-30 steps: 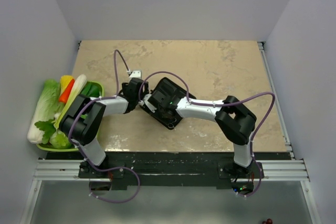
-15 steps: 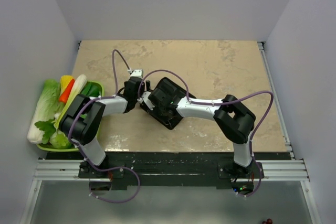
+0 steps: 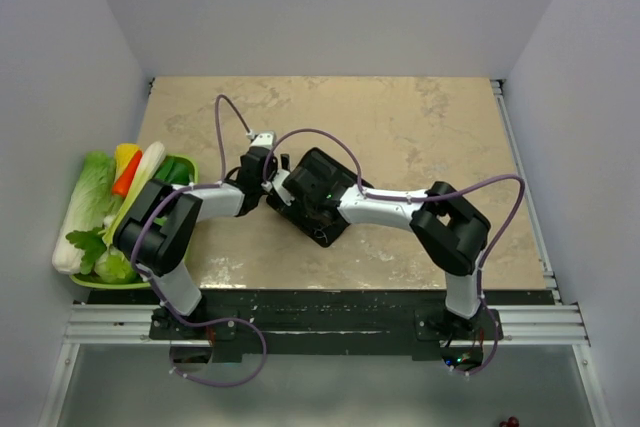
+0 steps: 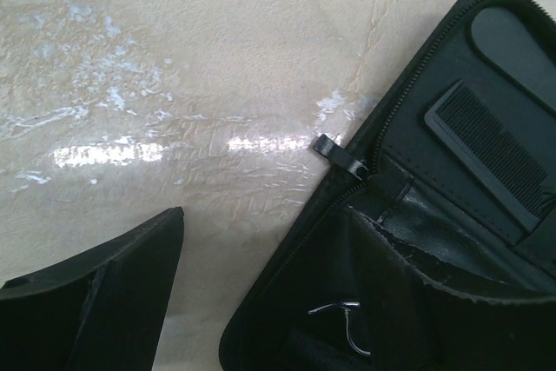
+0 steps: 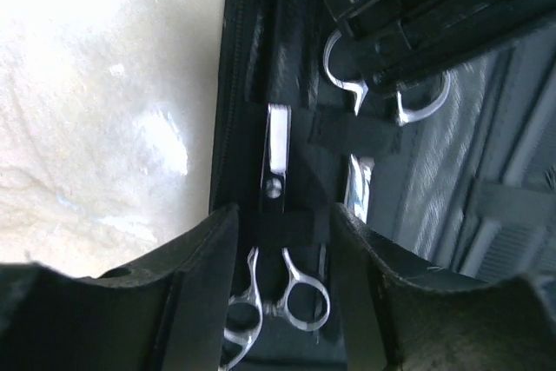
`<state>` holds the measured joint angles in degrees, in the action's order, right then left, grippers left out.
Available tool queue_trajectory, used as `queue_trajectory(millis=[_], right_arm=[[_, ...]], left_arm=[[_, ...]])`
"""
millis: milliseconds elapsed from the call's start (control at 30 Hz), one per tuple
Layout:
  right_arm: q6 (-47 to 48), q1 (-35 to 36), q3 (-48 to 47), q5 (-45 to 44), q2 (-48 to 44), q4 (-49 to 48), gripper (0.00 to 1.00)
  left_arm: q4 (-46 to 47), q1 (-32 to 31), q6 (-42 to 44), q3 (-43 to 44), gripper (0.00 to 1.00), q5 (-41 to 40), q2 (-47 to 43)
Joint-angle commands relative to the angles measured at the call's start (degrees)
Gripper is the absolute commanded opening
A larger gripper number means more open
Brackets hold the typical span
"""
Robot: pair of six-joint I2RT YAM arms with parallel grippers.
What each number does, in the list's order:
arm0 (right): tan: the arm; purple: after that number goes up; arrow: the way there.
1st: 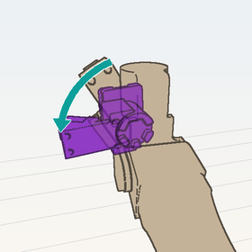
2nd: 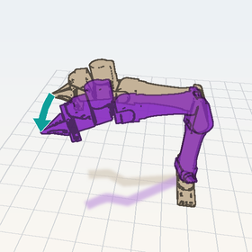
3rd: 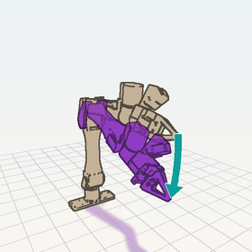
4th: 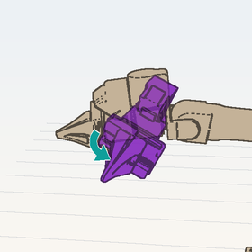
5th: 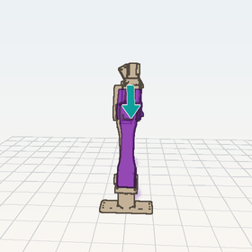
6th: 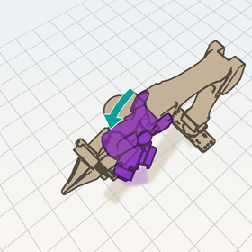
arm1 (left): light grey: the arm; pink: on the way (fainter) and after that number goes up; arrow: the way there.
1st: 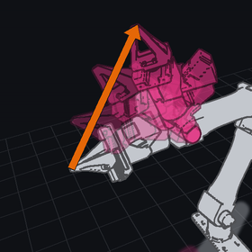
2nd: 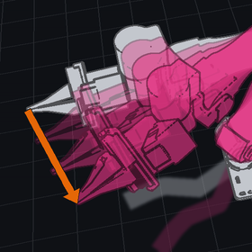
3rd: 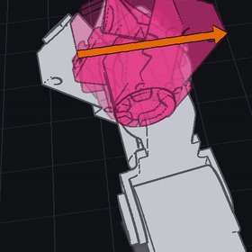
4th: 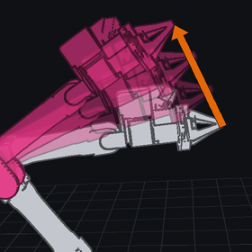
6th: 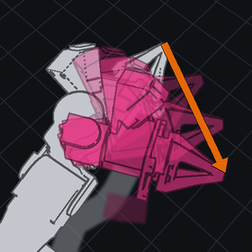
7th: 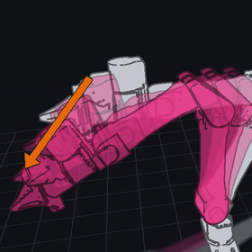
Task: Sort the hair-cutting tools
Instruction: Place the scissors in the hairdressing tool bag.
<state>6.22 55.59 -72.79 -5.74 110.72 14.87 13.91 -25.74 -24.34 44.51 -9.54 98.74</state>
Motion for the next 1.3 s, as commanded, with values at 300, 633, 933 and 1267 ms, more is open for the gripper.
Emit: queue_trajectory(millis=[300,633,933,1267], right_arm=[[-8.0,5.5,8.4,-6.6,-18.2,12.6,0.48],[-10.4,4.8,17.4,-14.4,-18.0,7.0,0.0],[-9.7,2.4,13.6,-13.4,-15.5,2.1,0.0],[-9.4,2.5,6.7,-10.9,-13.1,7.1,0.0]], left_arm=[[-10.4,-3.9,-2.3,-3.3,0.8,4.2,3.7],[-9.4,-3.7,-3.0,-3.8,0.8,4.3,3.5],[-9.1,-3.7,-3.0,-4.1,0.8,5.3,3.6],[-9.1,-3.7,-2.9,-4.0,0.8,5.8,3.4]])
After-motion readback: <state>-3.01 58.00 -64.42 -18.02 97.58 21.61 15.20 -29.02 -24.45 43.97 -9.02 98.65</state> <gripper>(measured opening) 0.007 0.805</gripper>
